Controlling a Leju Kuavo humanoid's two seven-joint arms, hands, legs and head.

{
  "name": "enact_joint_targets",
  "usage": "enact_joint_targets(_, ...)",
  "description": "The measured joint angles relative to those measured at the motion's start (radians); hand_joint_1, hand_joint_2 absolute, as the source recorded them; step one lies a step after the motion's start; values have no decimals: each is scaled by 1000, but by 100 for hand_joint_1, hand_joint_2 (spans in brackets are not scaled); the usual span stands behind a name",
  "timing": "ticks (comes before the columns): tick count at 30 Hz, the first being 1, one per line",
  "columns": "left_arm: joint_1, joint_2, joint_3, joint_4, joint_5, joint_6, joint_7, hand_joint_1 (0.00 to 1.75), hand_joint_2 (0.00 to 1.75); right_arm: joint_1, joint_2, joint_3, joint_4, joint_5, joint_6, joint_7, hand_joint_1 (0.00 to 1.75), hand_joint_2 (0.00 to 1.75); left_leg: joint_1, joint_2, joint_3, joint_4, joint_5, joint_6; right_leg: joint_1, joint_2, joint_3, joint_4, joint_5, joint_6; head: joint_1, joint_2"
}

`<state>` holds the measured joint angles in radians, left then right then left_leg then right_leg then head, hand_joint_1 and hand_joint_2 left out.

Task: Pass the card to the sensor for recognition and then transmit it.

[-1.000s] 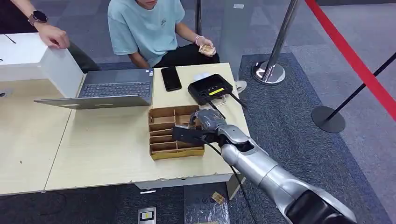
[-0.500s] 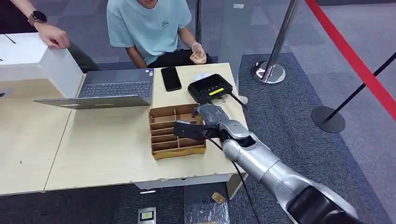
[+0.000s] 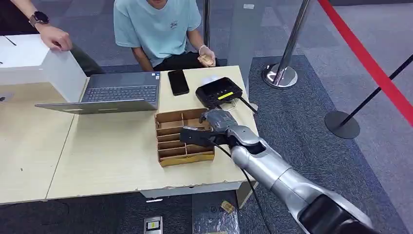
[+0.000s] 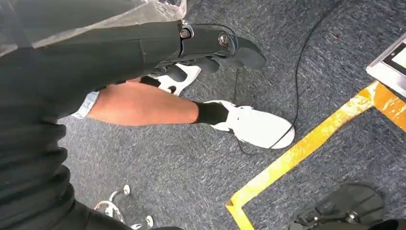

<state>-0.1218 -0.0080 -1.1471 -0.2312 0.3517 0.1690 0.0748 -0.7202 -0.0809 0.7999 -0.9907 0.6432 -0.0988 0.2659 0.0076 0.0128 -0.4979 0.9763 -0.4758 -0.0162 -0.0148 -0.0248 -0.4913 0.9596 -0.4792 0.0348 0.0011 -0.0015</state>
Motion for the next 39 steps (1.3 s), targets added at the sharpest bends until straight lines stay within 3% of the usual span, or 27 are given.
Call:
enact_joint_targets(7,0,-1,0,0,0,0,3,0,175,2,22,3,25,-12,-17,-18,79,175,0,0,0,0,0,0,0,0,0,0,0,0,0,0)
enact_joint_targets(9,0,-1,0,0,-2,0,7,0,175,3,30,3,34,-14,-22,-22,98,175,0,0,0,0,0,0,0,0,0,0,0,0,0,0)
enact_joint_targets(10,0,-2,0,0,-2,0,9,0,175,2,33,3,39,-14,-25,-24,99,175,0,0,0,0,0,0,0,0,0,0,0,0,0,0)
enact_joint_targets(12,0,-2,0,0,-1,0,9,0,175,2,40,3,47,-15,-30,-28,145,175,0,0,0,0,0,0,0,0,0,0,0,0,0,0)
enact_joint_targets(15,0,-3,0,0,1,0,9,0,175,4,46,3,61,-16,-34,-36,175,175,0,0,0,0,0,0,0,0,0,0,0,0,0,0)
enact_joint_targets(39,1,-7,0,0,4,11,-5,0,175,-27,44,0,89,-30,-40,-34,175,175,0,0,1,0,0,0,0,0,1,0,0,-1,0,0)
